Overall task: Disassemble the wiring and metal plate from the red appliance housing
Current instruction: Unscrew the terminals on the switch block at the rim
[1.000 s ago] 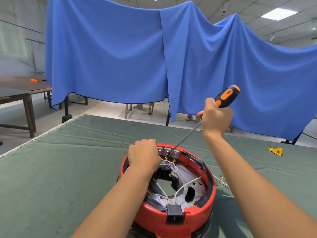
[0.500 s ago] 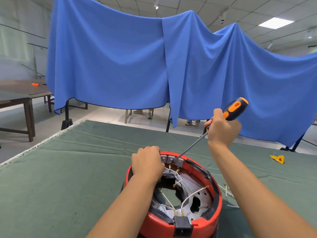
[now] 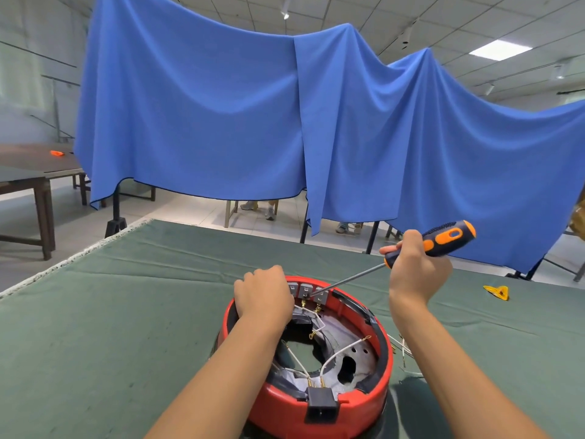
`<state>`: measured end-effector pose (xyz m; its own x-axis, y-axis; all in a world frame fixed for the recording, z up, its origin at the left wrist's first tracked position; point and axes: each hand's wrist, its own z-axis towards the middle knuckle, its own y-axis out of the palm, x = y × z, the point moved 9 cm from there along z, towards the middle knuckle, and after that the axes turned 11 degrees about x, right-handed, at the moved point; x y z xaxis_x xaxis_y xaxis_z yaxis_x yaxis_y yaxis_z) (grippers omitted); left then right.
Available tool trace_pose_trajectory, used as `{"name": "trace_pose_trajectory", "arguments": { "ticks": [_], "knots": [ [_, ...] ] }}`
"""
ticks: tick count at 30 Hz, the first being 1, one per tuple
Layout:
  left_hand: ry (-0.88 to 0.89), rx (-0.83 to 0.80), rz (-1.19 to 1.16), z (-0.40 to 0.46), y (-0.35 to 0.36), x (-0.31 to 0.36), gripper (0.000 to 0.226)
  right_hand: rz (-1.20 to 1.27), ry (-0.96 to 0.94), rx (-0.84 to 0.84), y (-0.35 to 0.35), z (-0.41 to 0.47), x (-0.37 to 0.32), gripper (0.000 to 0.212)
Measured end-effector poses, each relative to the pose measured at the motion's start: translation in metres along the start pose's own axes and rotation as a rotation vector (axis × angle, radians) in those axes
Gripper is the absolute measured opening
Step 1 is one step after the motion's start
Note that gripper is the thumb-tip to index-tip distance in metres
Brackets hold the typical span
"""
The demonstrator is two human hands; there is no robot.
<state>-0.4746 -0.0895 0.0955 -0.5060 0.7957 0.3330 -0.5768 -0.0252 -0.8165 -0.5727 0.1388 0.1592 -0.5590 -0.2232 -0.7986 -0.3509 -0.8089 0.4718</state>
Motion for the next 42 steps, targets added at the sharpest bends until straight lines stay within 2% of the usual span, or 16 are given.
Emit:
{"name": "trace_pose_trajectory", "arguments": {
  "ticks": [11,19,24,29,34,38,42],
  "knots": [
    [0.004,-0.010,-0.018,0.001,0.002,-0.003,0.028,-0.226,0.130,0.078,0.028,0.026,0.029,0.019],
    [-0.009,-0.017,-0.032,0.004,0.005,-0.006,0.032,-0.282,0.216,0.036,0.039,0.016,0.052,0.021],
    [-0.010,-0.011,-0.036,0.004,0.005,-0.006,0.032,-0.217,0.284,0.058,0.027,0.011,0.061,0.020],
    [-0.033,-0.001,-0.062,0.006,0.005,-0.008,0.030,0.018,0.262,0.087,0.005,-0.001,0.047,0.023],
    [-0.036,0.028,-0.080,0.008,0.001,-0.008,0.030,0.093,0.225,0.013,-0.005,-0.012,0.030,0.025],
    [-0.032,0.040,-0.104,0.007,-0.002,-0.008,0.035,0.122,0.188,-0.057,-0.004,-0.018,0.018,0.038],
    [-0.012,0.019,-0.143,0.005,-0.004,-0.005,0.039,0.132,0.137,-0.099,-0.006,-0.025,0.006,0.023]
  ]
}}
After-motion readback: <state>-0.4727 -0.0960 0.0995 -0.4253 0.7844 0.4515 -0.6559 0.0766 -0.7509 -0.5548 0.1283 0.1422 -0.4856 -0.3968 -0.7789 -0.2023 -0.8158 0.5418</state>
